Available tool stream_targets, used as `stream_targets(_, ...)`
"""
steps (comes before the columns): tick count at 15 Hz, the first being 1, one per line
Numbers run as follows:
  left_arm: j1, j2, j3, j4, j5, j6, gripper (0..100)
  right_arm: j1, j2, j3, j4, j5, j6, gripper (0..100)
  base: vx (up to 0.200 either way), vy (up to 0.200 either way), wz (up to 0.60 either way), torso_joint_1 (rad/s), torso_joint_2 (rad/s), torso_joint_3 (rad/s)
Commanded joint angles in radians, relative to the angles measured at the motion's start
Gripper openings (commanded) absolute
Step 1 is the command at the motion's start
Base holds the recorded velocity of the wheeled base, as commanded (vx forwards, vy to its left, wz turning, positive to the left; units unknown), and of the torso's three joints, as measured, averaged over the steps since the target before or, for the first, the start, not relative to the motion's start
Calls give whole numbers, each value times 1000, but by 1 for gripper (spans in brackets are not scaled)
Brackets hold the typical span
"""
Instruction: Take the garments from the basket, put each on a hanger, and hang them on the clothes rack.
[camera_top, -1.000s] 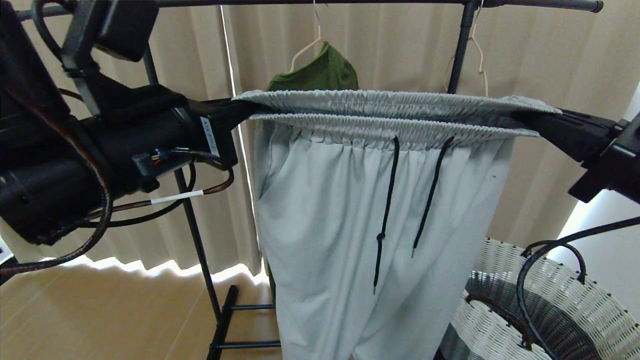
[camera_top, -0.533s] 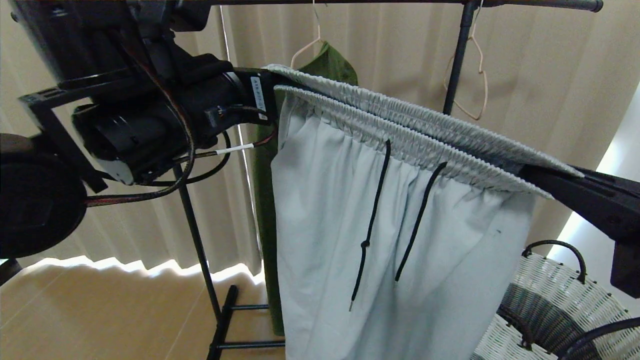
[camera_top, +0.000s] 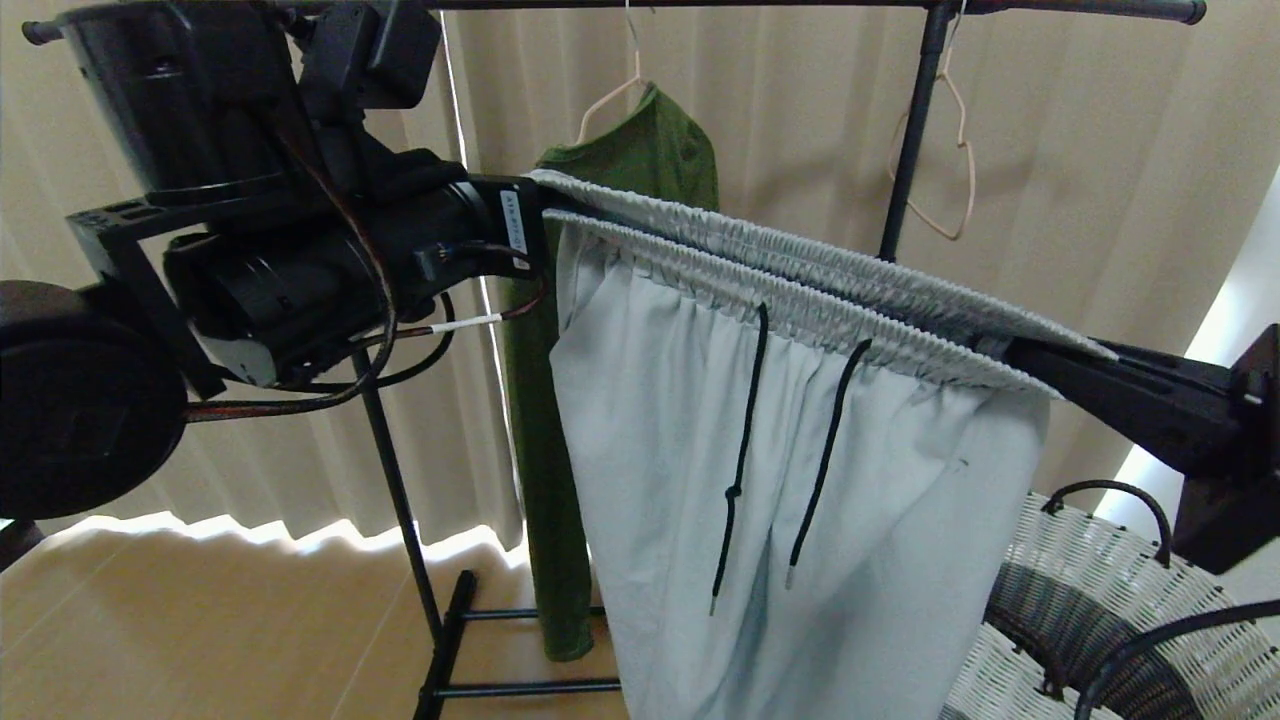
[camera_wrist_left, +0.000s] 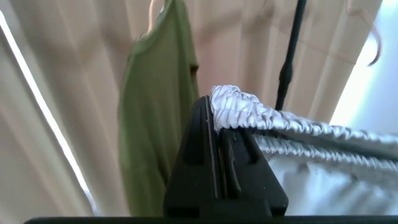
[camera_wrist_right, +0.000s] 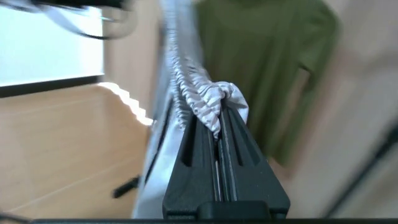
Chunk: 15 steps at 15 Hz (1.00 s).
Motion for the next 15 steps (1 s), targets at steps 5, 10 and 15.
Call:
stream_targets(5, 27, -196, 129, 95, -45, -13, 0, -144, 291, -262, -15, 1, 33, 0, 0, 0, 0, 0, 0, 0)
stream_targets(10, 22, -349, 285, 92, -315, -2, 0, -144, 486, -405, -220, 1, 79, 0, 0, 0, 0, 0, 0, 0)
stream_targets(15, -111, -438, 359, 88, -390, -2, 0, -118, 549, -446, -309, 4, 107, 0, 0, 0, 0, 0, 0, 0)
